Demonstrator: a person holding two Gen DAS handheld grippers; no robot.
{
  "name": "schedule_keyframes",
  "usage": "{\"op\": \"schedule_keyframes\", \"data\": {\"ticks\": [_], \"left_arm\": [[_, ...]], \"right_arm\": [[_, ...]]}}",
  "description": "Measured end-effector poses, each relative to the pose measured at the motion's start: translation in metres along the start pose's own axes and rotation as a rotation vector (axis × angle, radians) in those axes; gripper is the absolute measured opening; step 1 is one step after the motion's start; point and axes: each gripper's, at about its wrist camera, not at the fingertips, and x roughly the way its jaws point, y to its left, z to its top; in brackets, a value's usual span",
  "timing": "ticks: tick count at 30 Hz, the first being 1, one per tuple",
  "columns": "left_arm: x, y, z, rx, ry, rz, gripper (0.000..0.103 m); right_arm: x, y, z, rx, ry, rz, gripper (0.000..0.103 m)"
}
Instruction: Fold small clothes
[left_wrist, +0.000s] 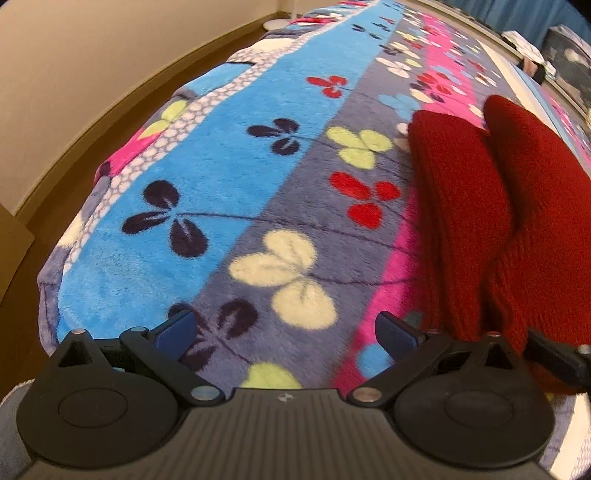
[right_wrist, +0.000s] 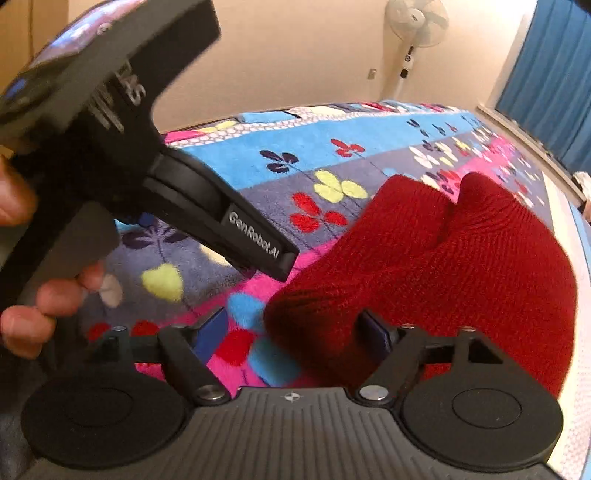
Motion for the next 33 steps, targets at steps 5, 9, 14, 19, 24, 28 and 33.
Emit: {"op": "schedule_keyframes", "data": {"ticks": [5, 9, 14, 19, 24, 28, 33], "left_arm": [[-0.038, -0.014, -0.010, 0.036, -0.022, -0.041, 0.103], [-0.071, -0.029, -0.029, 0.094, -0.019, -0.025, 0.103], [-0.115, -0.038, -0.062, 0.141, -0.029, -0.023, 0.103], [-0.148, -0.045, -0.087, 0.189, -0.046, -0.016, 0.103], [-0.172, -0.057, -0.101, 0.229, -0.073, -0.021, 0.103], [-0.183, -0.066, -0.106, 0.254, -0.087, -0.025, 0.103], [-0.185, -0.073, -0.109, 0.275, -0.088, -0.020, 0.103]], "right_arm": [[-0.079, -0.027, -0.003, 0.168, -0.039, -0.043, 0.079], [-0.142, -0.037, -0.030, 0.297, -0.076, -0.149, 0.082], [-0.187, -0.035, -0.070, 0.449, -0.072, -0.208, 0.086], [-0.222, -0.023, -0.095, 0.488, -0.132, -0.213, 0.087], [-0.233, -0.024, -0.100, 0.482, -0.172, -0.216, 0.088], [-0.237, -0.029, -0.106, 0.514, -0.170, -0.210, 0.088], [-0.237, -0.034, -0.112, 0.554, -0.165, -0.214, 0.088]]}}
